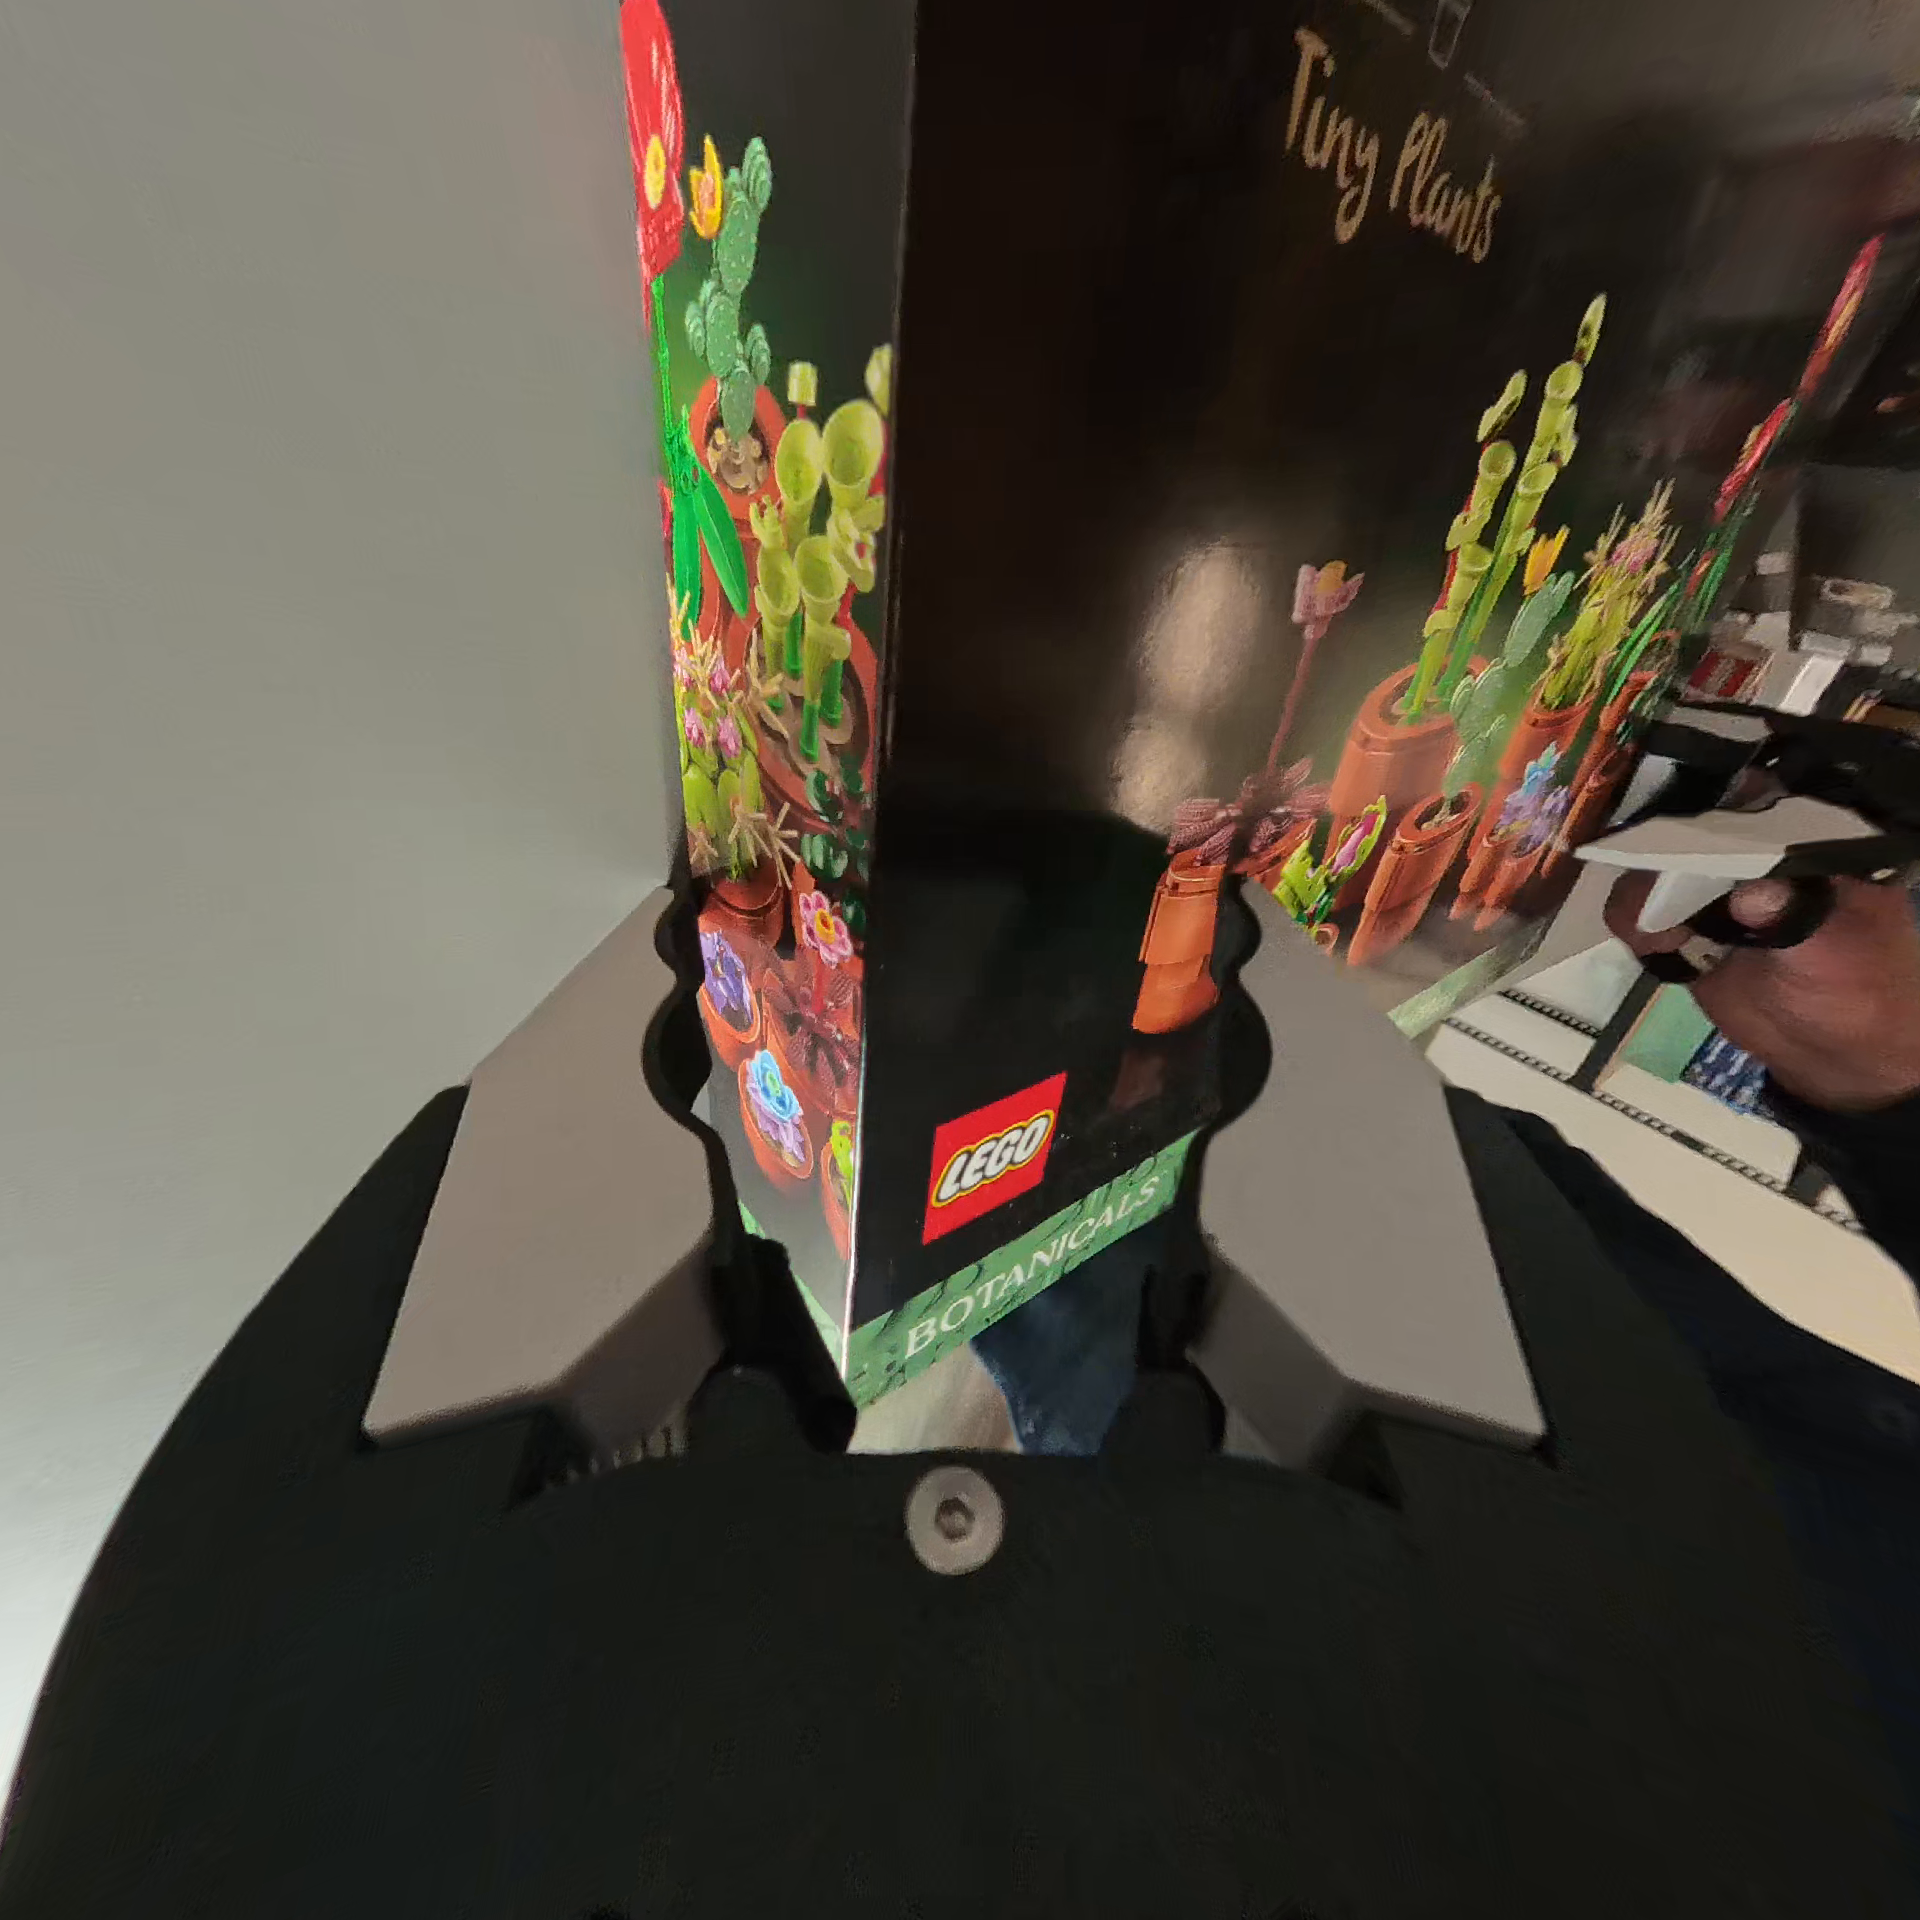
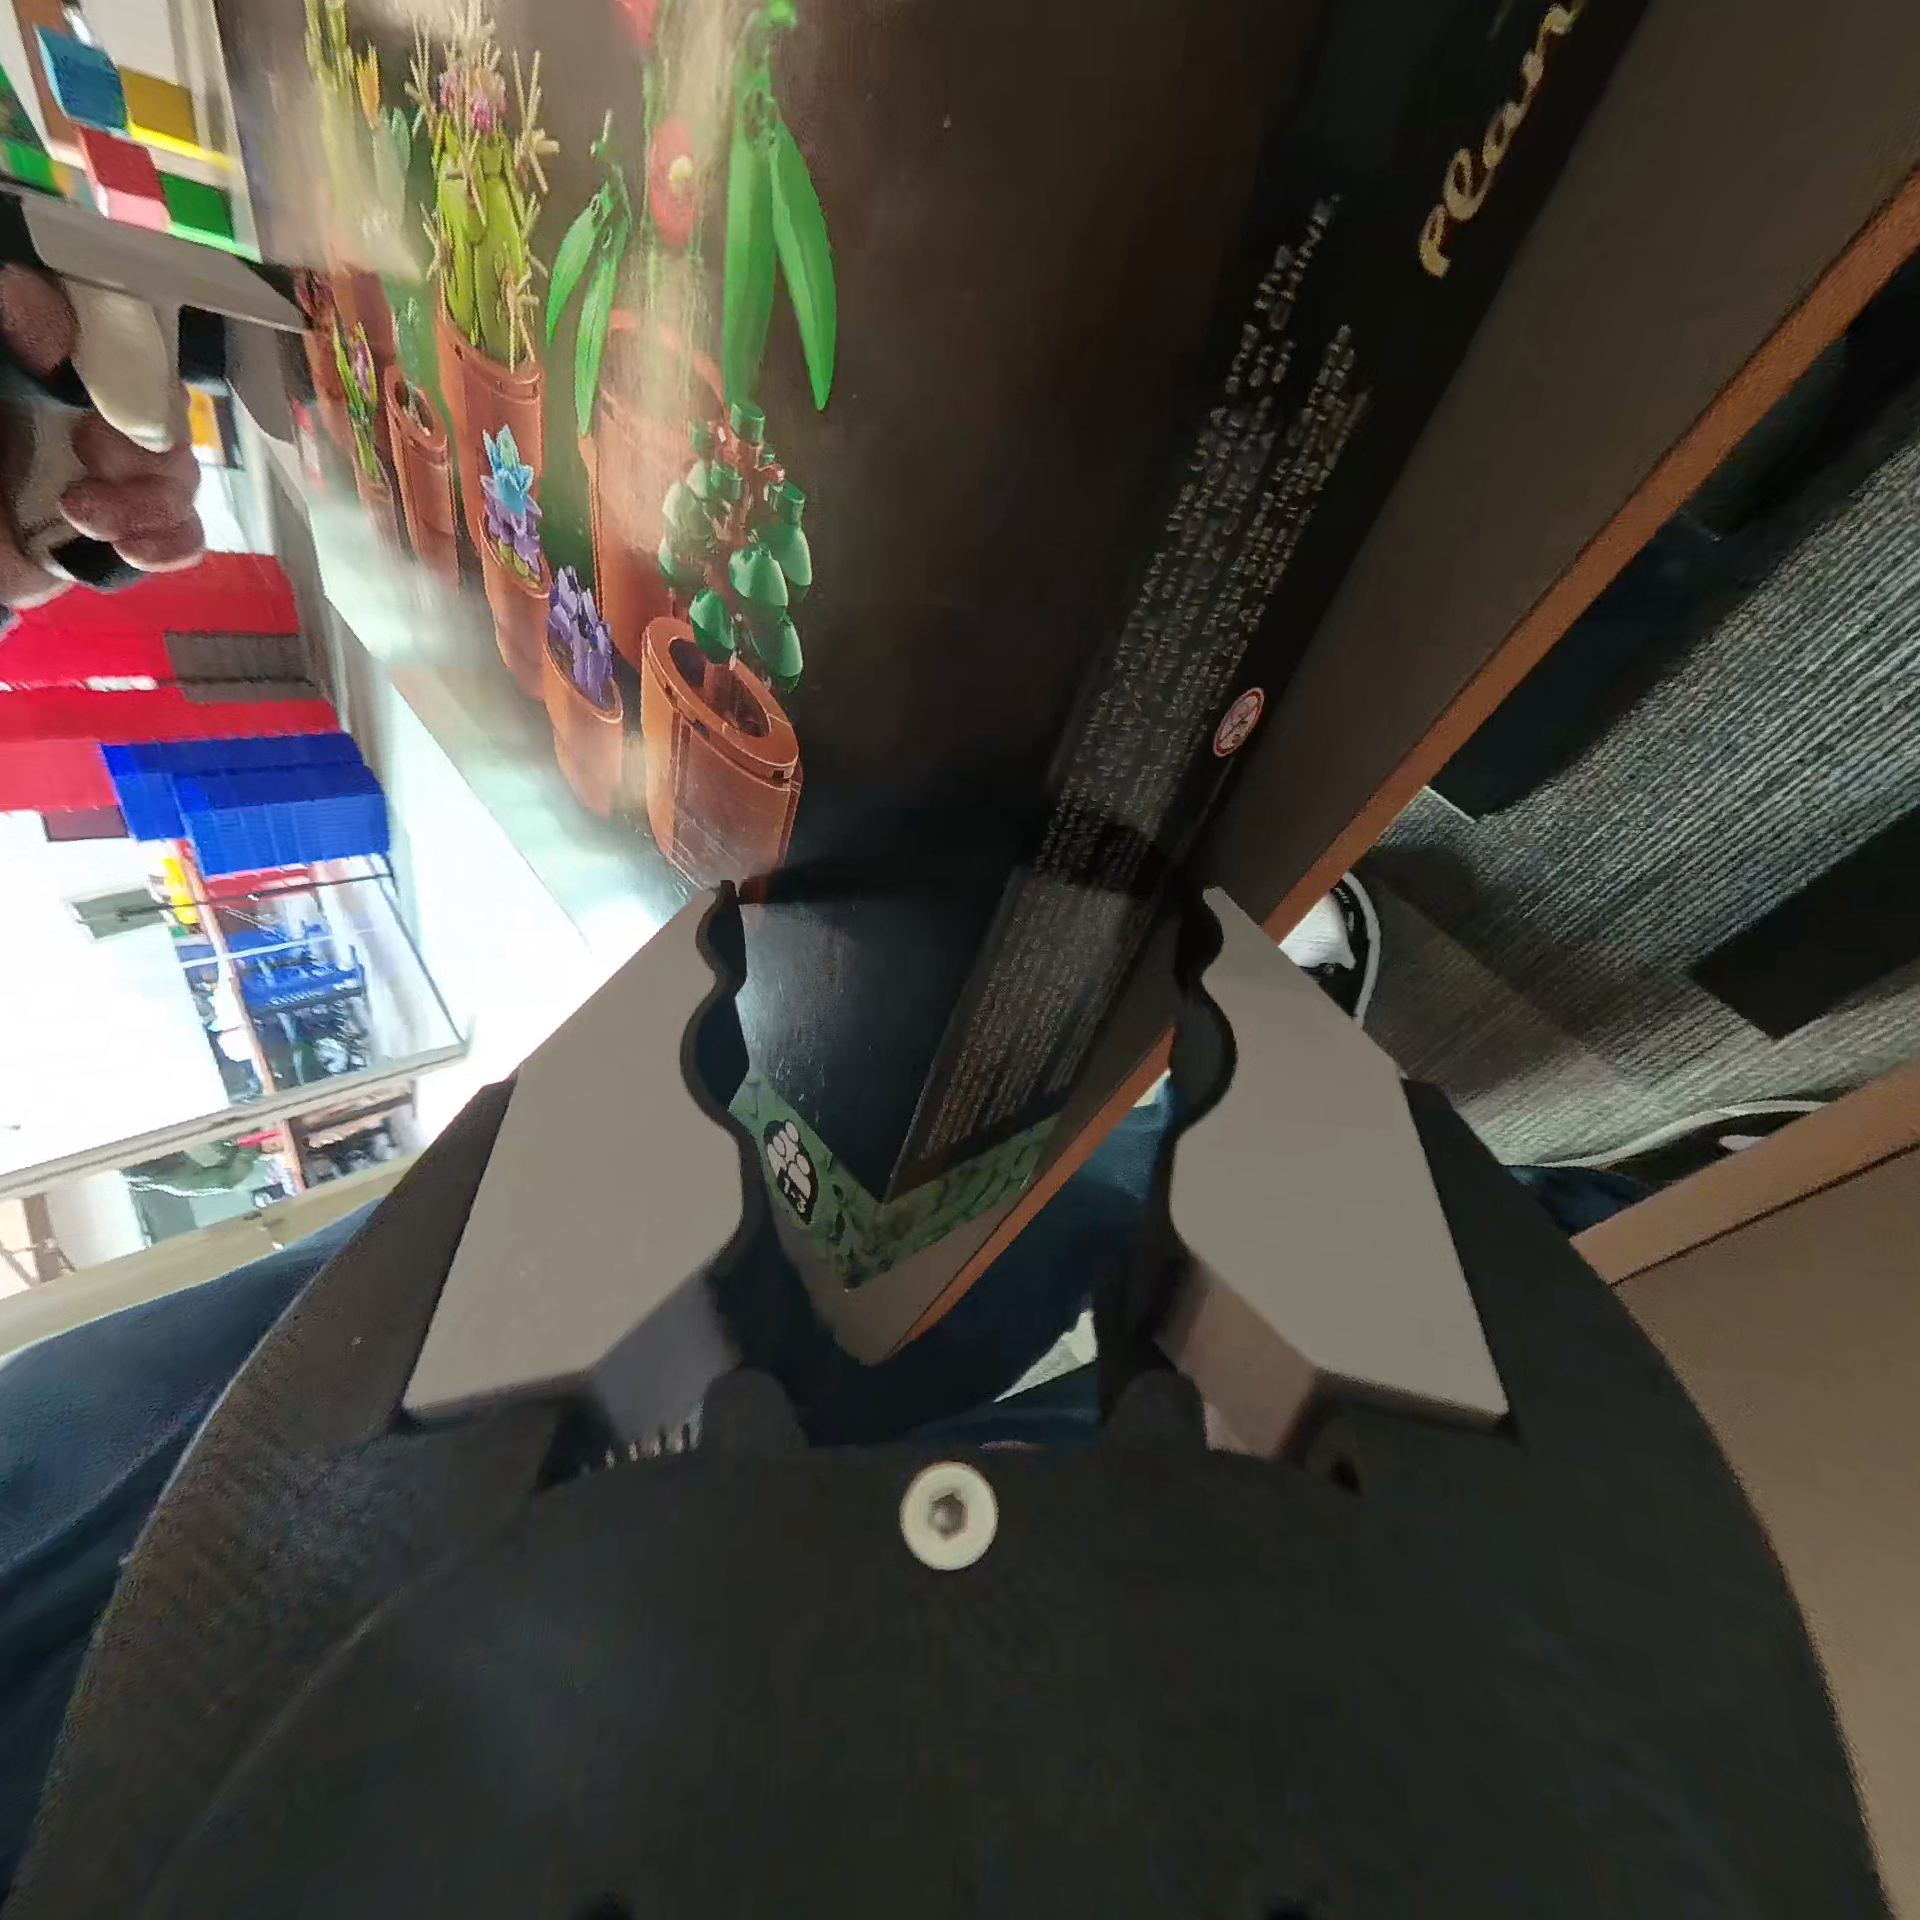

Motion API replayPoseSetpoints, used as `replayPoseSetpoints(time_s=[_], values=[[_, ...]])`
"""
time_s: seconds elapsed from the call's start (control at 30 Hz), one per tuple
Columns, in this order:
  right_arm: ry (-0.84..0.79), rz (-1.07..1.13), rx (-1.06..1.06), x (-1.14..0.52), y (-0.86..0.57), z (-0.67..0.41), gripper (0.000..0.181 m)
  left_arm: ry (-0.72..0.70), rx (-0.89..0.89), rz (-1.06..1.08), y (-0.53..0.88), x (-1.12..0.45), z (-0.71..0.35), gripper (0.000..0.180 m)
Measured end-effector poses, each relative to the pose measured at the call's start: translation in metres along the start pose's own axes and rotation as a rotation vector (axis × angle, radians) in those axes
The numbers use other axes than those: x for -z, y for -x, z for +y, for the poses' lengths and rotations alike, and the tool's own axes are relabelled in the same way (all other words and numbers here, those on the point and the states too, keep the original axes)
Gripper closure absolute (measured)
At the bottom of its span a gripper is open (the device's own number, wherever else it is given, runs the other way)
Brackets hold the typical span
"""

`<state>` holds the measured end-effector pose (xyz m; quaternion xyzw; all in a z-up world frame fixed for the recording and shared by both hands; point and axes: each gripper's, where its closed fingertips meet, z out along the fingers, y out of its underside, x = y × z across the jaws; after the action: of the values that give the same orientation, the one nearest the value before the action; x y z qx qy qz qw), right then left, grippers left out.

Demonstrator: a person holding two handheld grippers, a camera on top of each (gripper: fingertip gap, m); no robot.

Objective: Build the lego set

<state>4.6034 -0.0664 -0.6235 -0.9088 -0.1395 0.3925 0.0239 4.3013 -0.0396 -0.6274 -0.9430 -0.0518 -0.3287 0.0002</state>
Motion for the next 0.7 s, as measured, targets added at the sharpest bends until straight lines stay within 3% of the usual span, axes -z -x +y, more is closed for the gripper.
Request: replayPoseSetpoints(time_s=[0.27, 0.7], values=[[0.034, 0.025, 0.027, 0.011, -0.006, 0.009, 0.101, 0.073, -0.103, -0.061, -0.012, -0.011, 0.024, 0.074], [0.016, 0.085, 0.128, 0.033, -0.001, 0.030, 0.111, 0.018, -0.072, -0.019, -0.024, -0.013, 0.053, 0.076]])
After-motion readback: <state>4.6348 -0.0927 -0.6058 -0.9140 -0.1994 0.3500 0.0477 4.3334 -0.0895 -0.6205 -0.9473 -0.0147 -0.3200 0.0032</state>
